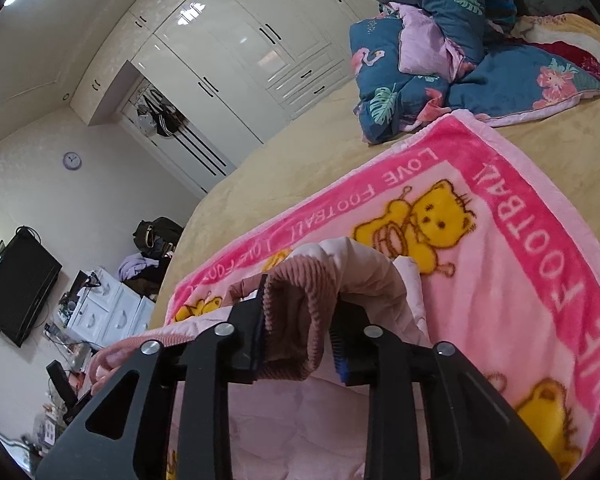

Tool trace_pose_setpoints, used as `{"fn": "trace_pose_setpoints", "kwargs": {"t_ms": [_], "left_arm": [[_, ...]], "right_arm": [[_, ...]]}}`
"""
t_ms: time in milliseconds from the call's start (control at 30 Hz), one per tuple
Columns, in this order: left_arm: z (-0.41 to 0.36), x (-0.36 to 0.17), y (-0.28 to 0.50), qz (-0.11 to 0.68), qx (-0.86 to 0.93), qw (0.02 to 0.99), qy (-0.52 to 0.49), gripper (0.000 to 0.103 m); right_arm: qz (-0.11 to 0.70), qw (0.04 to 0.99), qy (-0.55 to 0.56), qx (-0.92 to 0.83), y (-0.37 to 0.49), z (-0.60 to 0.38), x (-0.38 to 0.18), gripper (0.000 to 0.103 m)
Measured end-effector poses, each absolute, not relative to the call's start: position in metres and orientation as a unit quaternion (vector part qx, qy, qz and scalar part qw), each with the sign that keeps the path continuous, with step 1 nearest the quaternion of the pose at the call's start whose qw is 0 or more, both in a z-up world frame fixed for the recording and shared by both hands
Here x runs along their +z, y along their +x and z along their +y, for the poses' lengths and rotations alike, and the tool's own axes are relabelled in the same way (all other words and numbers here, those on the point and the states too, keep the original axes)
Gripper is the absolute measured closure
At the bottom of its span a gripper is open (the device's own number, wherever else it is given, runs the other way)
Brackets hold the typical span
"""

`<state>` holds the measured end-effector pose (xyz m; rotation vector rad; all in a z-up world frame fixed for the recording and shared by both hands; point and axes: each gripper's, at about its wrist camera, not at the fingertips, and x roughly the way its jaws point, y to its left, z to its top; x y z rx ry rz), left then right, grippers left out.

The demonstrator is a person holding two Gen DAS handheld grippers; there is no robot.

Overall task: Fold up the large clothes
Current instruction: 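Lay the hem over the collar and open both tools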

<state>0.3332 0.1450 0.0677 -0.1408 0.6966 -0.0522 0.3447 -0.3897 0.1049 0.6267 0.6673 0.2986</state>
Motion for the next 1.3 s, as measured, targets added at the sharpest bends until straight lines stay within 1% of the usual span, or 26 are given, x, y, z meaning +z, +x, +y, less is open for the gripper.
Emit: {"fn": "trace_pose_setpoints", "kwargs": {"t_ms": [33,67,100,133,167,200,300,433,467,533,600,633,700,733,833,1000,1067,1167,1300], "left_arm": [[0.146,0.066,0.336,0.342,-0.026,0.937,-0.070,0.090],[0.146,0.064,0.337,0.343,-0.026,0.936,-0.070,0.090],[0.145,0.063,0.339,0.344,-0.026,0.936,-0.070,0.090],[0.145,0.061,0.341,0.345,-0.026,0.936,-0.070,0.090],[0.144,0.060,0.343,0.345,-0.025,0.936,-0.069,0.090],[0.145,0.059,0.345,0.346,-0.026,0.935,-0.070,0.089],[0.144,0.053,0.352,0.349,-0.025,0.934,-0.072,0.088],[0.144,0.044,0.360,0.355,-0.026,0.931,-0.081,0.083],[0.143,0.044,0.361,0.355,-0.026,0.931,-0.082,0.080],[0.144,0.045,0.359,0.346,-0.038,0.933,-0.093,0.071],[0.144,0.050,0.356,0.337,-0.055,0.934,-0.108,0.042],[0.144,0.052,0.353,0.332,-0.063,0.934,-0.116,0.036],[0.141,0.060,0.346,0.316,-0.059,0.940,-0.113,0.013],[0.139,0.066,0.341,0.302,-0.045,0.947,-0.103,0.009],[0.135,0.081,0.328,0.271,-0.033,0.959,-0.080,0.009],[0.146,0.089,0.312,0.254,-0.012,0.965,-0.068,0.009],[0.151,0.087,0.309,0.254,0.001,0.965,-0.058,0.009],[0.162,0.074,0.307,0.273,0.013,0.960,-0.055,0.009],[0.173,0.037,0.314,0.319,0.017,0.946,-0.051,0.009]], "right_arm": [[0.315,0.886,0.304,0.149,0.344,-0.390,0.105,0.067],[0.309,0.887,0.307,0.156,0.342,-0.390,0.105,0.058],[0.297,0.890,0.305,0.161,0.340,-0.391,0.106,0.044],[0.287,0.895,0.302,0.158,0.337,-0.391,0.107,0.037],[0.276,0.902,0.295,0.155,0.335,-0.392,0.109,0.027],[0.267,0.907,0.285,0.156,0.332,-0.391,0.109,0.023],[0.290,0.913,0.251,0.140,0.336,-0.386,0.095,0.018],[0.334,0.915,0.197,0.110,0.342,-0.374,0.062,0.018],[0.344,0.914,0.188,0.106,0.343,-0.372,0.052,0.018],[0.365,0.909,0.178,0.095,0.344,-0.369,0.032,0.018],[0.374,0.906,0.176,0.093,0.344,-0.369,0.018,0.018],[0.376,0.905,0.176,0.089,0.344,-0.369,0.012,0.018],[0.375,0.903,0.183,0.100,0.342,-0.369,0.003,0.018],[0.374,0.904,0.181,0.098,0.341,-0.369,0.002,0.017],[0.373,0.908,0.164,0.094,0.339,-0.366,0.002,0.016],[0.368,0.915,0.139,0.090,0.337,-0.360,0.008,0.015],[0.365,0.918,0.126,0.086,0.336,-0.358,0.011,0.014],[0.357,0.924,0.106,0.083,0.336,-0.356,0.016,0.011],[0.353,0.928,0.088,0.078,0.337,-0.354,0.018,0.007]]}}
